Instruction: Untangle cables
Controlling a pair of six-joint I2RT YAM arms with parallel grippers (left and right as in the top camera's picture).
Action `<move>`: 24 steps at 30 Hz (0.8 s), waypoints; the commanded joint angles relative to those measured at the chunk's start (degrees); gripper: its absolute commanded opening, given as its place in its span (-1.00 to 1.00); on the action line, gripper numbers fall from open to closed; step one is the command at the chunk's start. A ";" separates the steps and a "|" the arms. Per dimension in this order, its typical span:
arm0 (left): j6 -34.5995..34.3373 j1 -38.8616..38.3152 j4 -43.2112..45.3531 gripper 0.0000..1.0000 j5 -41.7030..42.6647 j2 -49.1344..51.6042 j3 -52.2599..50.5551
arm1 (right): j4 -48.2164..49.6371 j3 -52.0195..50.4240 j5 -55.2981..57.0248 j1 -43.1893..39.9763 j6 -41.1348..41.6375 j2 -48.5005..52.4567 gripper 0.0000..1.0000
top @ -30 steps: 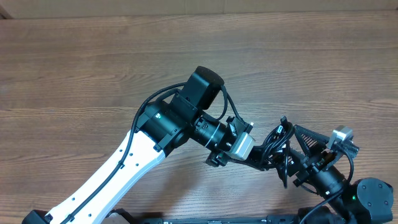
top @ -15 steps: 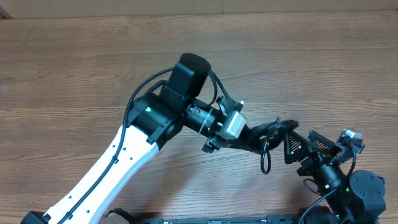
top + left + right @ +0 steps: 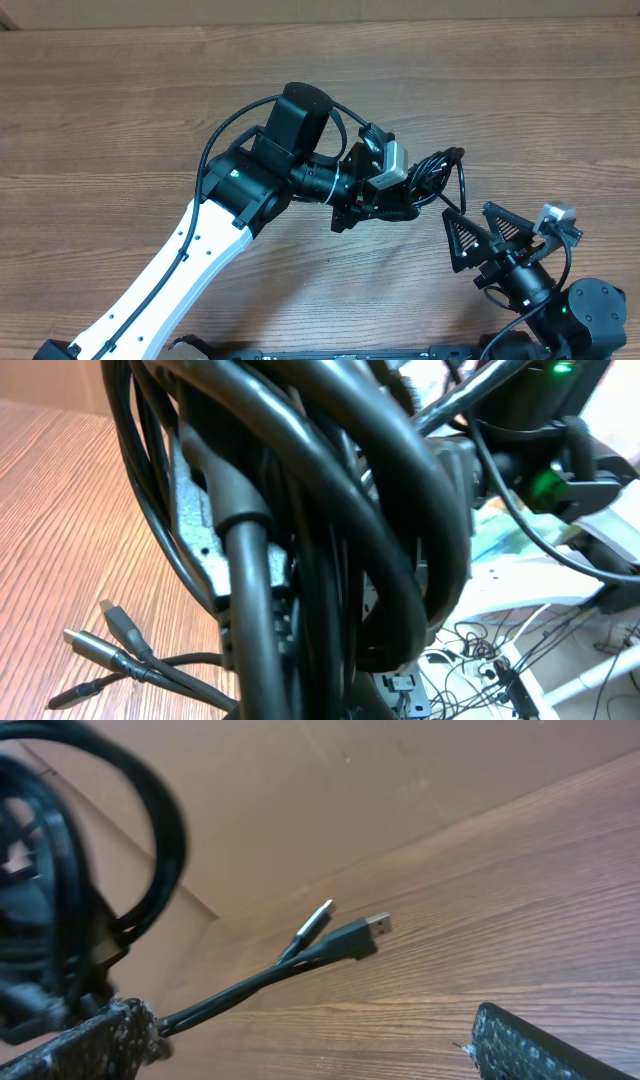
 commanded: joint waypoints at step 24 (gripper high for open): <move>-13.27 -13.64 -1.95 -0.92 -37.03 -0.94 0.98 | 4.39 -0.02 -12.98 -0.37 -7.63 0.07 0.62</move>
